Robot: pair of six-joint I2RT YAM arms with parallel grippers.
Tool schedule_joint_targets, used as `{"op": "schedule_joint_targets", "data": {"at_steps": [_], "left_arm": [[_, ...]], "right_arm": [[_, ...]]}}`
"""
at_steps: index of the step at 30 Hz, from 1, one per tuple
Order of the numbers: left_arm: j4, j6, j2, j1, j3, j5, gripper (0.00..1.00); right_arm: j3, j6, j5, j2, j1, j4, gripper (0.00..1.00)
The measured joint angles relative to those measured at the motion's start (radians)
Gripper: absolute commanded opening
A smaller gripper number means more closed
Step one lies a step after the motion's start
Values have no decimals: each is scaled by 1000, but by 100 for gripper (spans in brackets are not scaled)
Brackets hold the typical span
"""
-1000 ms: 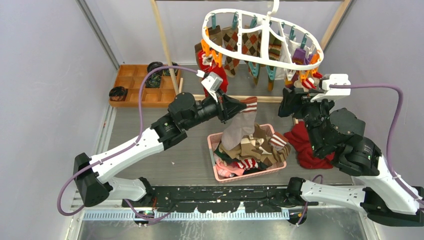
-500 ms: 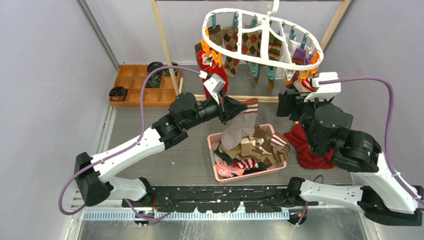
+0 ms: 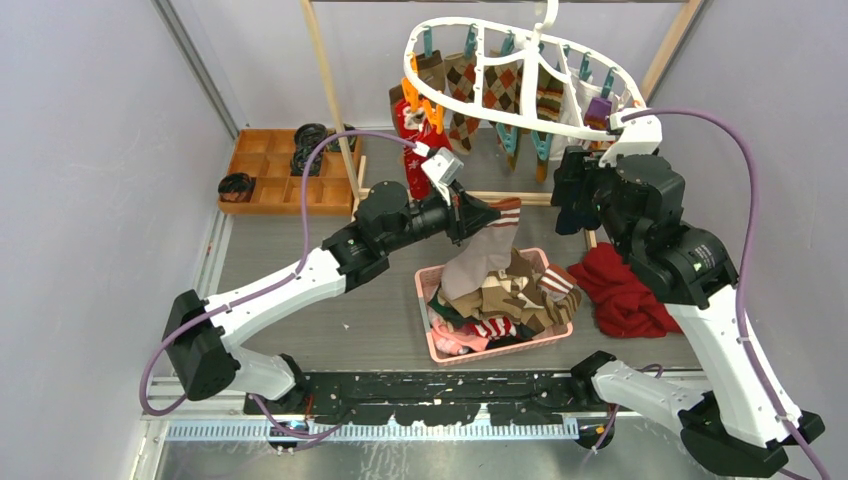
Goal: Clip the socks to the hanger
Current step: Pick up the sock from the bin, then open the clamp at the hanger.
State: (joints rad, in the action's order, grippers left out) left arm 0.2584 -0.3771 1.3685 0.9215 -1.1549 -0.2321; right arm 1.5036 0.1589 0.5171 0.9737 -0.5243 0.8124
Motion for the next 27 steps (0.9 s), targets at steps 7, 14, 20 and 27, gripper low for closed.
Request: {"op": "schedule_joint_targets", "data": {"at_steps": [7,14,20,27], "left_arm": [[45,0,0,0,0,1,0],[74,-4,0,0,0,6,0],[89,-4,0,0,16,16,0],[89,-3,0,0,24,23,0]], "right_arm": [[-3,-47,-110,-5,3,-65,83],[24,-74,-94,27,8,-97,76],[39,-84,-92,60,26,-117,72],[41,-113,-80,80,37,-145,66]]}}
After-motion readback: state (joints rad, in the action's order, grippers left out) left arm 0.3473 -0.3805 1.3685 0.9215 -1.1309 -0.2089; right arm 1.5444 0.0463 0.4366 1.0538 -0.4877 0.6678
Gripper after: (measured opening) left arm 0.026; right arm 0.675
